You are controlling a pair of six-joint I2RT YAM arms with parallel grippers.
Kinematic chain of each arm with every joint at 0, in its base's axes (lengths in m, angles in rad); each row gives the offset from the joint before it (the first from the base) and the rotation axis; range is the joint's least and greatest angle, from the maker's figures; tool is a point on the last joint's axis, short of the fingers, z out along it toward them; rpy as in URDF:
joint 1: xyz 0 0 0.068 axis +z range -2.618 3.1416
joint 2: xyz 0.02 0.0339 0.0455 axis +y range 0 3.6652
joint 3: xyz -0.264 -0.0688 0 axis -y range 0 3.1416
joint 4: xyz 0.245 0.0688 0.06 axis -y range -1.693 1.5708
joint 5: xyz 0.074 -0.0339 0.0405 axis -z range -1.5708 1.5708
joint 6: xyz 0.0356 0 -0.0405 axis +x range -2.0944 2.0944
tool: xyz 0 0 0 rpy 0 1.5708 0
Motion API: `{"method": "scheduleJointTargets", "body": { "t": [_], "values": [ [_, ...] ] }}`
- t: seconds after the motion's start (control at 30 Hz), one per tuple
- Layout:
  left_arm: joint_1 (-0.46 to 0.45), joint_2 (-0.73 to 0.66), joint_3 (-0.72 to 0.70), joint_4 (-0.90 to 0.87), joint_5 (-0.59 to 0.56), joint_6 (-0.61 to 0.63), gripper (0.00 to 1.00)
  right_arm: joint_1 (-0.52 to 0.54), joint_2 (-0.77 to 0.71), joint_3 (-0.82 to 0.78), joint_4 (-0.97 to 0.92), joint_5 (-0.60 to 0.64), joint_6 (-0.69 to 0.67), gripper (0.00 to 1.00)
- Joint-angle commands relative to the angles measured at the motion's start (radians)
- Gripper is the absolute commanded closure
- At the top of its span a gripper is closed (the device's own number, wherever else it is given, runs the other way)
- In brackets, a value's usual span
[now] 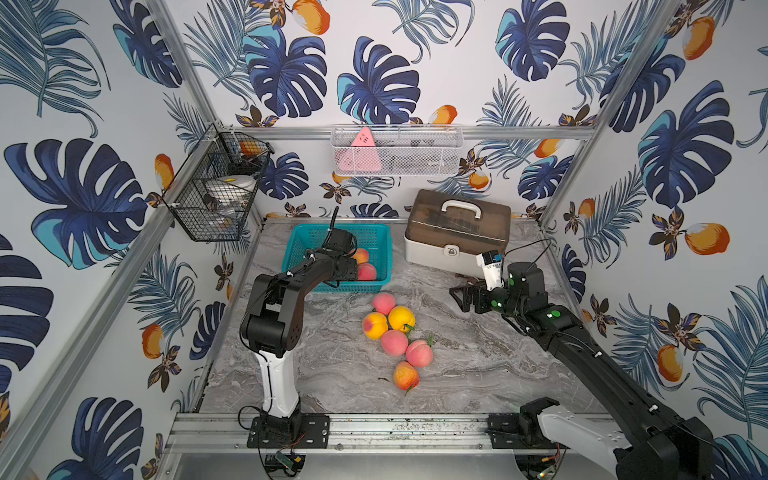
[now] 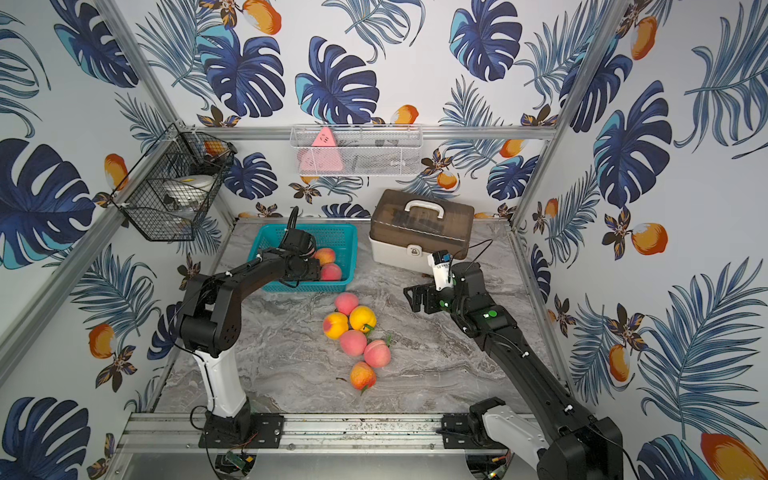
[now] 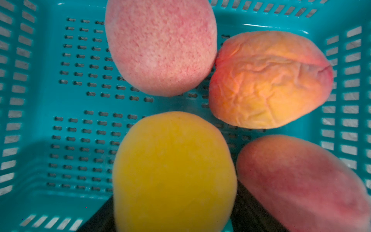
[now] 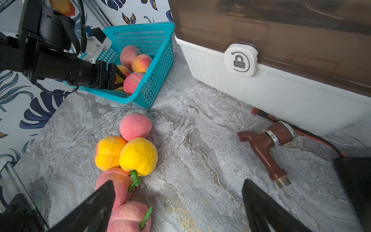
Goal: Put the peaches into the basket
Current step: Place the peach in the basket.
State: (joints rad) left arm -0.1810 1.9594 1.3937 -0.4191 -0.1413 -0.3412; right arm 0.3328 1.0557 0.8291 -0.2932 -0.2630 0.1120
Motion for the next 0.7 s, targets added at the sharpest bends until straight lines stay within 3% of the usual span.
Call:
{"method": "scheduleJointTargets", "body": {
  "t": [0.0,0.33,0.57,0.67],
  "values": [
    [0.002,-0.003,0.002,0.015,0.012,-0.006,0.25,0.0,-0.004,0.011,-0.018,-0.002,-0.006,0.0],
    [0.002,-0.023,0.006,-0.001,0.021,-0.004,0.23,-0.002,-0.004,0.021,-0.043,-0.015,-0.008,0.0],
    [0.001,-0.053,0.002,-0.007,0.026,-0.002,0.07,-0.002,-0.008,0.028,-0.077,-0.017,-0.015,0.0],
    [-0.003,-0.071,0.0,-0.011,0.035,-0.002,0.06,-0.002,-0.022,0.023,-0.092,-0.018,-0.016,0.0]
  ]
}}
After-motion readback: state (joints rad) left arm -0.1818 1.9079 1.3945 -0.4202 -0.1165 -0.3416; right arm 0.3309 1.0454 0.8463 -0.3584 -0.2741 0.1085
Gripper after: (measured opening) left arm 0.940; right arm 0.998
